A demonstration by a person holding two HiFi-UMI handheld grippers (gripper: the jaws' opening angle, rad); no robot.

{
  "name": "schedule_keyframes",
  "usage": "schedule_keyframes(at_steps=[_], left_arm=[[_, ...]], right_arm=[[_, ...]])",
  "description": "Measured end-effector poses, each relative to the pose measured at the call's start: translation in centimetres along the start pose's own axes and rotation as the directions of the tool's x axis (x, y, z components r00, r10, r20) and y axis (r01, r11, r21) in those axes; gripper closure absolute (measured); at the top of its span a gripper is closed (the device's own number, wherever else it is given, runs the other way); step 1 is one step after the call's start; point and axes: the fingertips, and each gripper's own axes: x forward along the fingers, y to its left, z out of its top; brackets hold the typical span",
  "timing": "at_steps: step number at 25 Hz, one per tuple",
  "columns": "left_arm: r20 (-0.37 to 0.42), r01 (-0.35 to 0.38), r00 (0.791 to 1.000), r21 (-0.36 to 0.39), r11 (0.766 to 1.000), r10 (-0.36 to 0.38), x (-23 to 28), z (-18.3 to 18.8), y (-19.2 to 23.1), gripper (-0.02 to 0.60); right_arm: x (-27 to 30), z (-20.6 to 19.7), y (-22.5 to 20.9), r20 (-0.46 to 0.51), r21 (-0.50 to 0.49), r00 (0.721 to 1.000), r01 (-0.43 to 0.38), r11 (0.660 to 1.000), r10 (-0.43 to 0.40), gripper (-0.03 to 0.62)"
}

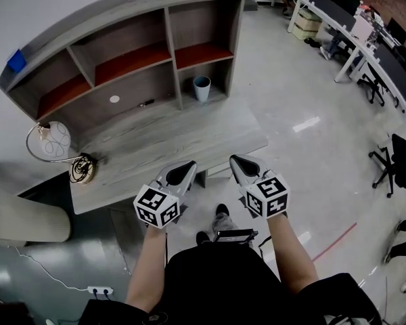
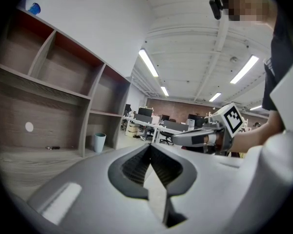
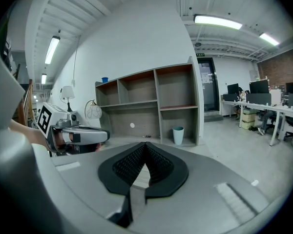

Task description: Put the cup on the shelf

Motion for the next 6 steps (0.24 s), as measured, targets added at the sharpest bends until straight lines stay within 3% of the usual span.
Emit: schedule_keyframes(at_steps=[6], left_arm=[[0.006, 0.002, 1.000, -0.001, 1.000, -0.002, -0.13, 0.33, 0.23, 0.581]], right_arm=[[0.23, 0.34, 0.39, 0.009, -0.001, 1.000, -0.002, 1.000, 0.002, 0.582]])
